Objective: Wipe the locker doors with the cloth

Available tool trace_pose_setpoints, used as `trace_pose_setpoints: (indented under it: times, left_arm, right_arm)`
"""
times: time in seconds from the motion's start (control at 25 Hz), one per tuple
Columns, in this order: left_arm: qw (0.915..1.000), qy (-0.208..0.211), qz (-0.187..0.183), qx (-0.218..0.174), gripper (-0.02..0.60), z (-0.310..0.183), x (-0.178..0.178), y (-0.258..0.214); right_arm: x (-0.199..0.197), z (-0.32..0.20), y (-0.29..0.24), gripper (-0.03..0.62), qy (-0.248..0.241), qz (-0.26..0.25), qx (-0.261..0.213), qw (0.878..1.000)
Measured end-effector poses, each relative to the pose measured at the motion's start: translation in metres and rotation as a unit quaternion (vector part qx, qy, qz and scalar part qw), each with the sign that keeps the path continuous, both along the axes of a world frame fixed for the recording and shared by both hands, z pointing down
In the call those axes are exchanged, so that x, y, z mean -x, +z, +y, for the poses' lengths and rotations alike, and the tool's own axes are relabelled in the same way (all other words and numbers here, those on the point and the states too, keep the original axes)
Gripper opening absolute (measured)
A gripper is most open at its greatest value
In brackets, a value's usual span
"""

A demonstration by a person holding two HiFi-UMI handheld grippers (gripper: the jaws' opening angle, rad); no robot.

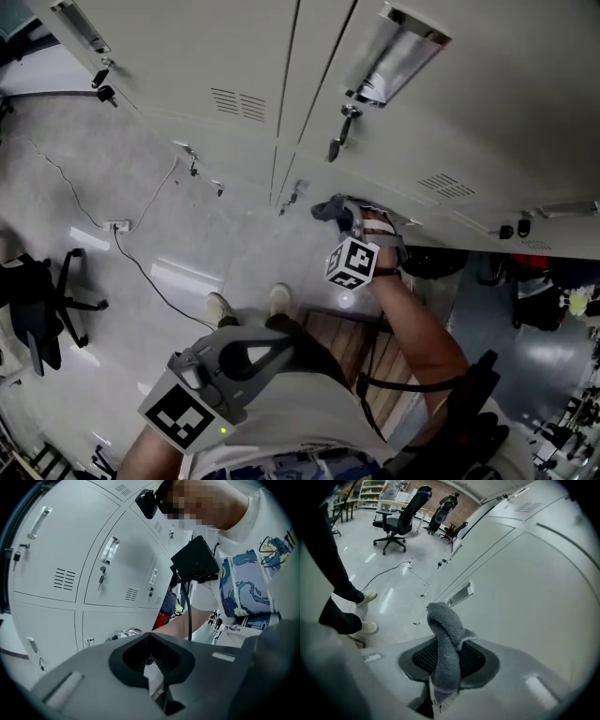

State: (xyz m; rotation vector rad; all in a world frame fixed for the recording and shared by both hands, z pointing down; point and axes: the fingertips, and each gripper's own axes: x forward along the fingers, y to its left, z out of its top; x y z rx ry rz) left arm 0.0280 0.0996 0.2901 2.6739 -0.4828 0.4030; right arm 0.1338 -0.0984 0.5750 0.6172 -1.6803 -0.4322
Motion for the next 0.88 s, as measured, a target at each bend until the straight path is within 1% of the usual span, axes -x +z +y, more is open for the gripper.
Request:
trace_pose_setpoints:
  times: [0.12,0.28,0.44,0.6,0.88]
  left_arm:
    - [1.0000,-0.004,-0.001,0.006,0.003,-0.004,0.001,0.006]
    - [0.9998,-0.015,-0.006,0.013,0.003,-0.012,0.009,0.014]
    - [0.9994,-0.025,-0.013,0.022,0.003,-0.017,0.016,0.020]
    - [0.9991,-0.023,-0.023,0.028,0.003,-0.017,0.020,0.023]
    - [0.9986,-0.028,-0.024,0.039,0.003,-0.018,0.026,0.032]
  right_arm:
    - [-0.001,0.000,0.027,0.110,0.008,0.001,0.017,1.000]
    - [-0.001,0.001,0.065,0.110,0.004,0.002,0.033,0.999]
    - [0.000,0.000,0.097,0.110,0.010,0.007,0.048,0.999]
    - [0.000,0.000,0.130,0.110,0.018,0.019,0.067,0.997]
    - [-0.002,0.002,0.180,0.110,0.041,0.024,0.113,0.992]
